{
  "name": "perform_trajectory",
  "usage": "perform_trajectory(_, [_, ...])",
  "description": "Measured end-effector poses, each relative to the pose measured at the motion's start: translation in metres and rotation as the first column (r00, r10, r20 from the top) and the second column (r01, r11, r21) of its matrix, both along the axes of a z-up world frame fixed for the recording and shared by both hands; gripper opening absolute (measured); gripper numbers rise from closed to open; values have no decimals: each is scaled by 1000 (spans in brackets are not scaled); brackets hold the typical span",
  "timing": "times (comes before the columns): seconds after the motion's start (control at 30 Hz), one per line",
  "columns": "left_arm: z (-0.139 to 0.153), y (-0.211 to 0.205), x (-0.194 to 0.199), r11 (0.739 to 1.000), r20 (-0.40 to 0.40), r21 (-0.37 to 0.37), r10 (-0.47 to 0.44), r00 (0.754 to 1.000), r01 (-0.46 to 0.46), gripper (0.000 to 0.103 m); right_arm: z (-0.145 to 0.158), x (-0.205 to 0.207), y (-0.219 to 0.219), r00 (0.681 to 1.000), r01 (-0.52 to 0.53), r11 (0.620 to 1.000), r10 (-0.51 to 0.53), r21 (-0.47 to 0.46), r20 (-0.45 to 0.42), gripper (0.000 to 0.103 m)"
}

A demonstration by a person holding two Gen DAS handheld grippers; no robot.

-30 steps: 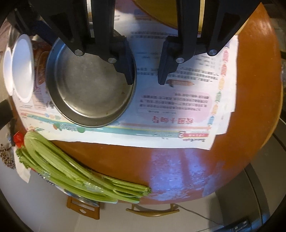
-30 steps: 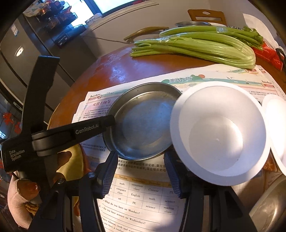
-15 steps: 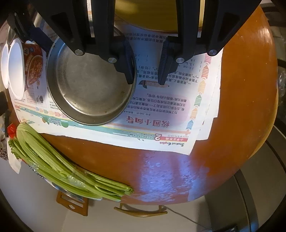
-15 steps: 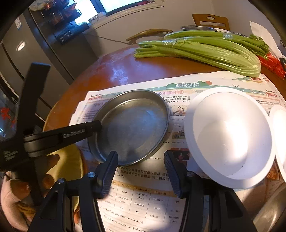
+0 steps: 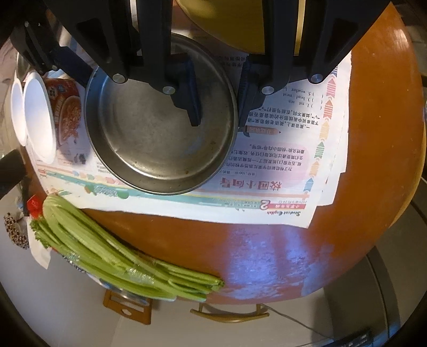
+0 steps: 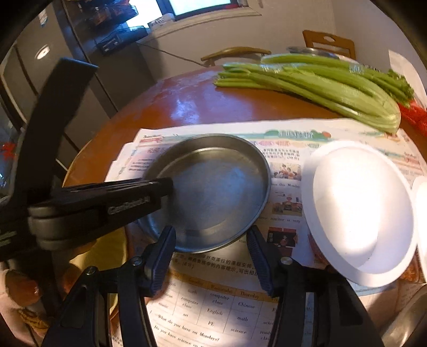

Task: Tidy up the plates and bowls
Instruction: 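Grasp the metal pan rim with the left tool and lift it, then carry the shallow metal pan with the left tool over the stacked plates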

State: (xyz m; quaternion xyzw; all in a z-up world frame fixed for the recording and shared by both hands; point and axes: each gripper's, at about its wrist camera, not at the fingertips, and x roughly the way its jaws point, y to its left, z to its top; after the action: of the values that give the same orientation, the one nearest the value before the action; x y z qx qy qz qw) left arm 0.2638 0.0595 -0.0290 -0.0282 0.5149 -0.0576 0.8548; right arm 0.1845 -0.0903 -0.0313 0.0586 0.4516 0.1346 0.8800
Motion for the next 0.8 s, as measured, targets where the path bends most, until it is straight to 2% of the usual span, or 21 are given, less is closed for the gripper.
perform_trajectory(0.27, [21,0,-12,1000,49,-7,-6,999,7,27,20,-13,-2,998,-1,1000,1,1,61,56])
perform_trajectory(0.8, [56,12,-50,1000,130,-21,21,991,-18,27,44,-43,2,992,-51,998,48,25,115,56])
